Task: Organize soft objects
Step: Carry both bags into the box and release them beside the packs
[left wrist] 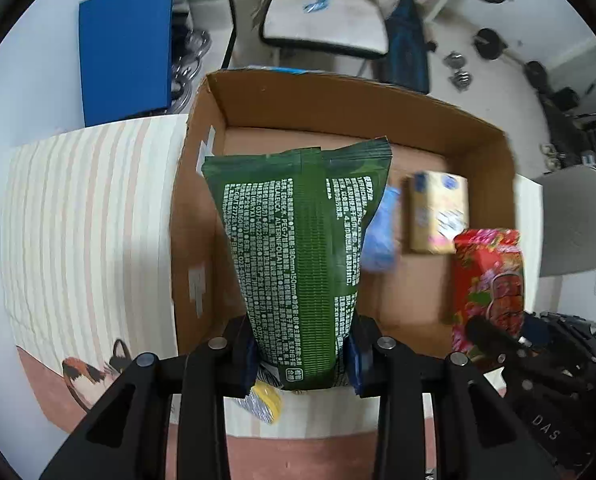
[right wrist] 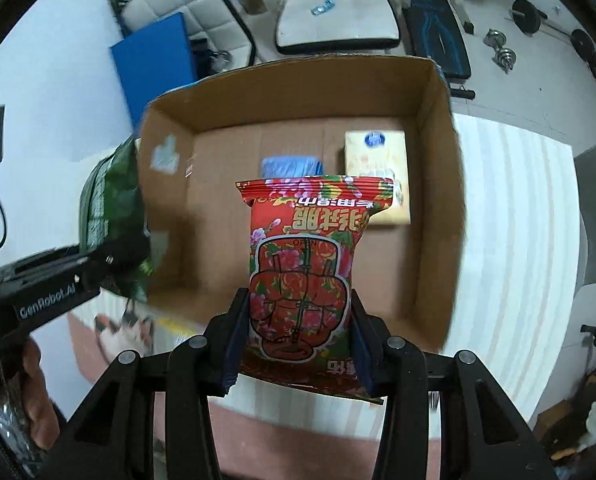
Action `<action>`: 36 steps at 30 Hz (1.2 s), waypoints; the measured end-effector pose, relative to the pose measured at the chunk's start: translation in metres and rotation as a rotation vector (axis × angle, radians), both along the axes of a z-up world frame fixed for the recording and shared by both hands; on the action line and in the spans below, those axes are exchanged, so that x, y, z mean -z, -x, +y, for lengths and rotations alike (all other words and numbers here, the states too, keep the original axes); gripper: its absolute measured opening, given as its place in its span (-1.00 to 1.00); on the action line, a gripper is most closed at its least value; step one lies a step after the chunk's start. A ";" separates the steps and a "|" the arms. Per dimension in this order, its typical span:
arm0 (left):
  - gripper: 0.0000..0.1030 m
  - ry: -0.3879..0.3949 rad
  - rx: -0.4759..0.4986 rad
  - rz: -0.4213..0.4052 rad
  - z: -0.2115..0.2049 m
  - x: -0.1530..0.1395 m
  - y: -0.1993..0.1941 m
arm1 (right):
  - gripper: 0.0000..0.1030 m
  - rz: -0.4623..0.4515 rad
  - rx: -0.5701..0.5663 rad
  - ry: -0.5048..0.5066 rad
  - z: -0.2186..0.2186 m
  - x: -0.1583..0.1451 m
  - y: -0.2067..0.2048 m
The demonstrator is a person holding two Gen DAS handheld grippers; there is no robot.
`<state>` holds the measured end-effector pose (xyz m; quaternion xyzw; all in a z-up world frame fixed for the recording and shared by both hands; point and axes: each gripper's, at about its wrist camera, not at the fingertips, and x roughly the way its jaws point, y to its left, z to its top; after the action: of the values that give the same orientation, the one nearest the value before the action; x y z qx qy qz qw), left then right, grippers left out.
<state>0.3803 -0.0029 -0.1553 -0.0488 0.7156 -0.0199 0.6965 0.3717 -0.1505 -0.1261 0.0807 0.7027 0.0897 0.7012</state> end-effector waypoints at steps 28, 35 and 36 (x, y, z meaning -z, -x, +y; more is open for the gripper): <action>0.94 -0.030 0.029 0.039 0.005 0.045 -0.045 | 1.00 0.051 -0.071 0.178 0.000 0.091 -0.069; 0.94 -0.141 0.027 -0.125 0.011 -0.011 0.000 | 1.00 -0.034 -0.069 0.175 -0.009 0.048 -0.031; 0.94 -0.151 0.020 -0.160 0.012 -0.023 0.013 | 1.00 -0.051 -0.066 0.166 -0.011 0.039 -0.021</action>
<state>0.3672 0.0096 -0.1326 0.0129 0.6576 0.0231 0.7529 0.3929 -0.1619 -0.1653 -0.0033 0.6920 0.0563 0.7197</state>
